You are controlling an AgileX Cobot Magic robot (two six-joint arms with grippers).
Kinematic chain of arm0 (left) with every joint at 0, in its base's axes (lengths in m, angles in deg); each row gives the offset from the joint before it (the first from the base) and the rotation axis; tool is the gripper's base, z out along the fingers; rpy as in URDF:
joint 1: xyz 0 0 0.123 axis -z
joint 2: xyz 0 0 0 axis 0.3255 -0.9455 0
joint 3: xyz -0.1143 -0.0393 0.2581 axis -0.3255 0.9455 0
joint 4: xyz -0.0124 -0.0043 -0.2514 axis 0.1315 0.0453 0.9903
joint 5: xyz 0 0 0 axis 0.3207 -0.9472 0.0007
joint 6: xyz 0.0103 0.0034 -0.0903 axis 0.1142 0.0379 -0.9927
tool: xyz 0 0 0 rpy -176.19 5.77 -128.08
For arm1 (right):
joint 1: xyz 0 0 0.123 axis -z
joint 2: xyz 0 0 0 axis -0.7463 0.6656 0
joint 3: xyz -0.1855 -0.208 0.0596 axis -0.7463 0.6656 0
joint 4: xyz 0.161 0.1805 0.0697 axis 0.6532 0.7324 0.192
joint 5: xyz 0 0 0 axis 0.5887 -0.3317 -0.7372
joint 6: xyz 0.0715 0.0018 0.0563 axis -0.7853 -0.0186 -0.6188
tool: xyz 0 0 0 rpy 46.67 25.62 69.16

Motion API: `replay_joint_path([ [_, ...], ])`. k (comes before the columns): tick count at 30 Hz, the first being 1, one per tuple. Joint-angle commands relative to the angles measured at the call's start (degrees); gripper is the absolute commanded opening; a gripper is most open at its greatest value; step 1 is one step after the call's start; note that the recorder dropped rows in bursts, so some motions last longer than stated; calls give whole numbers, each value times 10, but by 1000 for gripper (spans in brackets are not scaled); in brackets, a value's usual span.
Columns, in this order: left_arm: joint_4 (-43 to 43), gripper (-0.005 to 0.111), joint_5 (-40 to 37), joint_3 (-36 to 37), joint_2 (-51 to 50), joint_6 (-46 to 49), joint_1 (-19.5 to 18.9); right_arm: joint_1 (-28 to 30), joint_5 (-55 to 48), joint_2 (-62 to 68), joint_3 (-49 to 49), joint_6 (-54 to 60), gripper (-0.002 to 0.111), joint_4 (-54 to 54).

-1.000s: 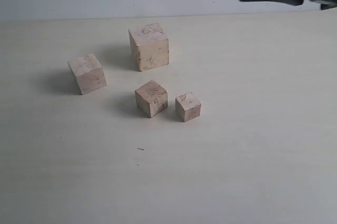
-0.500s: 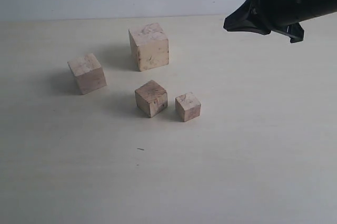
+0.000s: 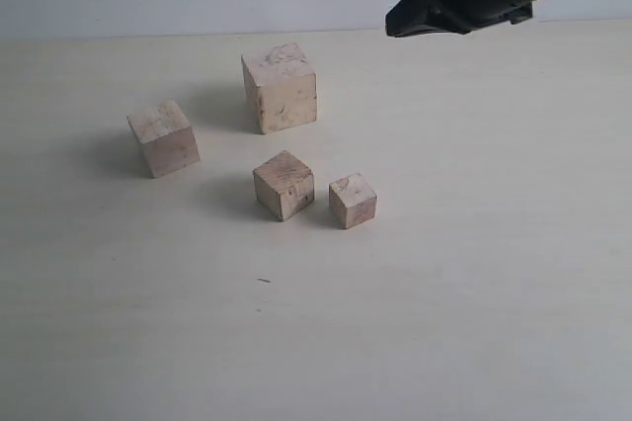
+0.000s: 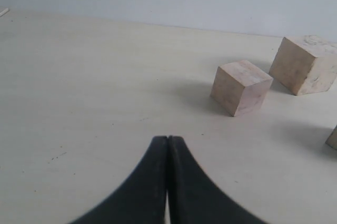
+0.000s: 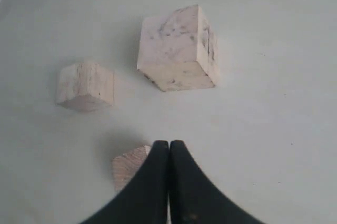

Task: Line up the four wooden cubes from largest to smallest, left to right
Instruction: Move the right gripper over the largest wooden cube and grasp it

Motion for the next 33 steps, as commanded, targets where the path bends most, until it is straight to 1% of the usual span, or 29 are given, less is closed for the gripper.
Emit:
replay_joint_path([
  [1,-2,0,5,0,3,-4,3,-93,-1,26,-66,-177,0,-260],
  [4,-2,0,5,0,3,-4,3,-141,19,50,-93,-250,0,-362],
  [7,-2,0,5,0,3,-4,3,-168,25,83,-116,-264,1,-390],
  [8,-2,0,5,0,3,-4,3,-170,29,93,-121,-264,3,-390],
  [11,-2,0,5,0,3,-4,3,-171,37,128,-138,-256,17,-392],
  [13,-2,0,5,0,3,-4,3,-171,46,146,-146,-256,33,-395],
  [14,-2,0,5,0,3,-4,3,-171,51,152,-148,-256,44,-395],
  [16,-2,0,5,0,3,-4,3,-171,72,161,-150,-256,70,-395],
  [17,-2,0,5,0,3,-4,3,-171,84,164,-150,-256,81,-395],
  [18,-2,0,5,0,3,-4,3,-171,104,169,-150,-256,96,-395],
  [19,-2,0,5,0,3,-4,3,-171,117,172,-150,-256,106,-395],
  [28,-2,0,5,0,3,-4,3,-171,245,200,-150,-256,105,-390],
  [33,-2,0,5,0,3,-4,3,-171,248,233,-179,-256,105,-390],
])
